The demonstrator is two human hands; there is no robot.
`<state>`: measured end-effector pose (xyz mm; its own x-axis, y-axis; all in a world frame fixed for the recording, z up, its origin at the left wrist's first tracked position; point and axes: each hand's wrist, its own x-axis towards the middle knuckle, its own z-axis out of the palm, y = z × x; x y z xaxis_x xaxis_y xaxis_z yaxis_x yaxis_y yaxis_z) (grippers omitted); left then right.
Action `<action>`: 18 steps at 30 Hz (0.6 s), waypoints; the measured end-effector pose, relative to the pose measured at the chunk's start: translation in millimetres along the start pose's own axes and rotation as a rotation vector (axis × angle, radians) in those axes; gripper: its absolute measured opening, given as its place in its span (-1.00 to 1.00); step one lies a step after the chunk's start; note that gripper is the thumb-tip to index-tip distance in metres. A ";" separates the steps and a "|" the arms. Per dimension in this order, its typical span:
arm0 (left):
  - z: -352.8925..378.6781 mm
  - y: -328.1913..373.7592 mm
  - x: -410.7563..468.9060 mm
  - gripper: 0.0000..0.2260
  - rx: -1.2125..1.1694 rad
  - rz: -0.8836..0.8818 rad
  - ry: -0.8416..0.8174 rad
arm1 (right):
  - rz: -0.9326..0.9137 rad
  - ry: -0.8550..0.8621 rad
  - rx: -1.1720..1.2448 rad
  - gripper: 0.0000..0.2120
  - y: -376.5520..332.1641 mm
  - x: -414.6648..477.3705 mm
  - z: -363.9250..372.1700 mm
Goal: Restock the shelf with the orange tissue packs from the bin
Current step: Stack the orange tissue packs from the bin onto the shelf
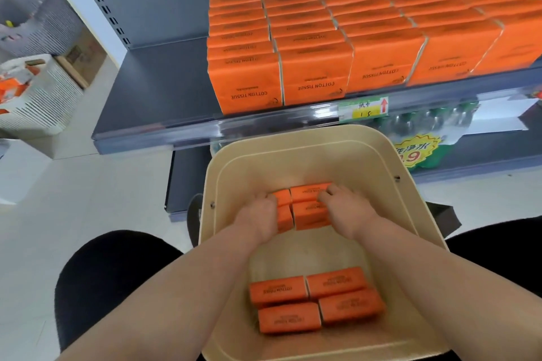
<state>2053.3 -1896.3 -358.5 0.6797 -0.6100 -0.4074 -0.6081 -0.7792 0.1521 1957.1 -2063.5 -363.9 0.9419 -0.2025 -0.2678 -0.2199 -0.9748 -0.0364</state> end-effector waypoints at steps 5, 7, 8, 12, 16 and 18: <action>27.9 -8.4 10.7 -0.64 0.094 -0.019 0.016 | -0.003 -0.058 0.005 -0.61 -11.3 12.0 29.8; 32.8 -9.8 15.4 -0.66 0.135 -0.012 0.054 | 0.010 -0.023 -0.018 -0.64 -12.3 16.3 34.8; 34.7 -9.8 17.7 -0.67 0.154 -0.007 0.070 | 0.015 -0.014 -0.031 -0.66 -12.1 17.7 37.3; 39.9 -7.9 21.5 -0.70 0.282 0.029 0.077 | 0.011 -0.001 -0.056 -0.68 -13.5 17.2 48.1; 40.4 -8.7 21.9 -0.72 0.404 0.106 0.094 | -0.003 -0.034 -0.051 -0.66 -15.2 19.5 50.3; 44.4 -9.8 18.8 -0.73 0.423 0.122 0.066 | 0.018 -0.075 -0.037 -0.67 -17.4 16.5 50.7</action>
<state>2053.8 -1893.8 -407.6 0.6086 -0.7126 -0.3488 -0.7907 -0.5813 -0.1920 1963.6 -2045.1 -416.6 0.9160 -0.2139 -0.3394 -0.2258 -0.9742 0.0046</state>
